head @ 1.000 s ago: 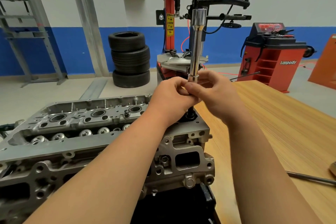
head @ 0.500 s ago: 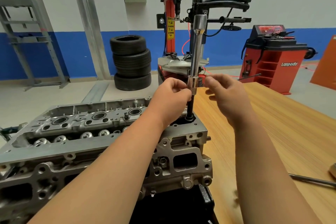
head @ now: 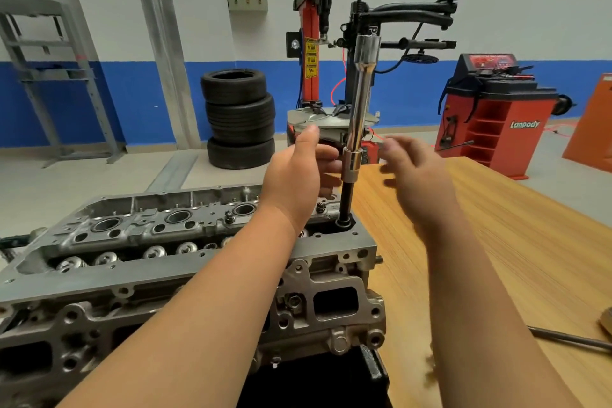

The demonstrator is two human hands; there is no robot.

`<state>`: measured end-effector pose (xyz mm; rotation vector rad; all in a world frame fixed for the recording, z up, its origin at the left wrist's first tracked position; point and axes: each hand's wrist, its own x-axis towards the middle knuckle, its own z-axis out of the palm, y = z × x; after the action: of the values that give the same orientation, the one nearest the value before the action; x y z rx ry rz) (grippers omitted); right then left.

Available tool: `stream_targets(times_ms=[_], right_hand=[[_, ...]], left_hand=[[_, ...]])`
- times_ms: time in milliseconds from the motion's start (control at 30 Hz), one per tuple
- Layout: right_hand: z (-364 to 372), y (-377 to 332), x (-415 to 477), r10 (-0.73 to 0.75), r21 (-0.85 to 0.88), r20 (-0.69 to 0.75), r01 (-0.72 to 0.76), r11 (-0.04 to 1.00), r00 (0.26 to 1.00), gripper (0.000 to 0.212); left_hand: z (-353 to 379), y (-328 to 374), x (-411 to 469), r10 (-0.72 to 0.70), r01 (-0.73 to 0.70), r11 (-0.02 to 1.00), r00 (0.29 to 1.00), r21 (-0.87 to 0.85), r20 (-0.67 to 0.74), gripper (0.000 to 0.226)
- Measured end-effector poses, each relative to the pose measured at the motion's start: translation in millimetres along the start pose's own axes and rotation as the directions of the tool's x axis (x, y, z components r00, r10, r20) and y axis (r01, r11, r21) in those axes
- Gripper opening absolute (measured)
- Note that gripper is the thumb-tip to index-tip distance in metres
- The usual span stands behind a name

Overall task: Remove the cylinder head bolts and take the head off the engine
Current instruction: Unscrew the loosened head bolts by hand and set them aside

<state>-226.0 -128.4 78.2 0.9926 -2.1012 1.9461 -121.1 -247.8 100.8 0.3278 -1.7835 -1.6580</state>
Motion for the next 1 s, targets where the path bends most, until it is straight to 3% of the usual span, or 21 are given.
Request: stream_targets(times_ms=[67,100,167,233,333,400,467,567,700,833,933,1000], right_hand=[[23.8,-6.5,-5.8,-0.046,-0.099,0.173,0.063,0.993,0.984,0.037],[31.8,-6.2,-6.7,-0.074,-0.163,0.188,0.105,0.981,0.979,0.037],[34.5,-3.7,-4.7,-0.095,-0.247,0.108,0.119,0.962,0.99,0.035],[27.5,-2.0,-3.9,-0.085,-0.211,0.096,0.104,0.972,0.992,0.031],[28.3,-3.9,-6.8,-0.142,-0.209,0.157,0.173,0.963,0.977,0.025],[33.1,-4.8,-7.6,-0.168,-0.23,0.166,0.203,0.952,0.972,0.025],[35.3,-4.9,-6.7,-0.156,-0.213,0.172,0.192,0.958,0.973,0.021],[35.6,-5.1,-5.7,-0.136,-0.158,0.158,0.161,0.974,0.978,0.021],[34.7,-6.2,-7.6,-0.155,-0.16,0.15,0.178,0.971,0.977,0.017],[36.3,-11.7,-6.9,-0.159,-0.164,0.115,0.176,0.971,0.981,0.018],[32.5,-24.1,-7.3,-0.174,-0.013,0.027,0.175,0.985,0.984,0.02],[24.5,-31.4,-8.0,-0.172,0.076,-0.045,0.175,0.982,0.984,0.021]], left_hand=[[-1.1,-2.5,-0.5,0.025,-0.026,1.0,0.999,0.006,0.048,0.057],[-2.4,-2.9,-0.1,0.038,-0.038,0.999,0.999,0.019,0.035,0.057],[-4.2,-3.7,-0.1,0.077,-0.069,0.993,0.994,0.1,-0.082,0.053],[-5.2,-7.5,0.1,0.151,-0.094,0.946,0.975,0.31,-0.165,0.043],[-7.6,-12.9,1.0,0.17,-0.085,0.757,0.983,0.648,-0.07,0.023],[-14.1,-14.3,2.7,0.116,-0.167,0.513,0.985,0.842,0.125,0.012],[-20.4,-13.4,0.6,-0.003,-0.266,0.373,0.958,0.889,0.288,0.007],[-22.6,-7.7,4.7,-0.08,-0.364,0.345,0.907,0.865,0.414,0.022],[-13.6,-0.7,11.8,-0.043,-0.469,0.357,0.855,0.807,0.516,0.027],[-13.0,-10.5,11.6,-0.01,-0.448,0.421,0.867,0.789,0.498,0.03],[-15.1,-14.5,12.2,0.02,-0.449,0.429,0.873,0.784,0.488,0.026],[-13.8,-13.3,10.2,0.12,-0.447,0.475,0.886,0.758,0.448,0.019]])
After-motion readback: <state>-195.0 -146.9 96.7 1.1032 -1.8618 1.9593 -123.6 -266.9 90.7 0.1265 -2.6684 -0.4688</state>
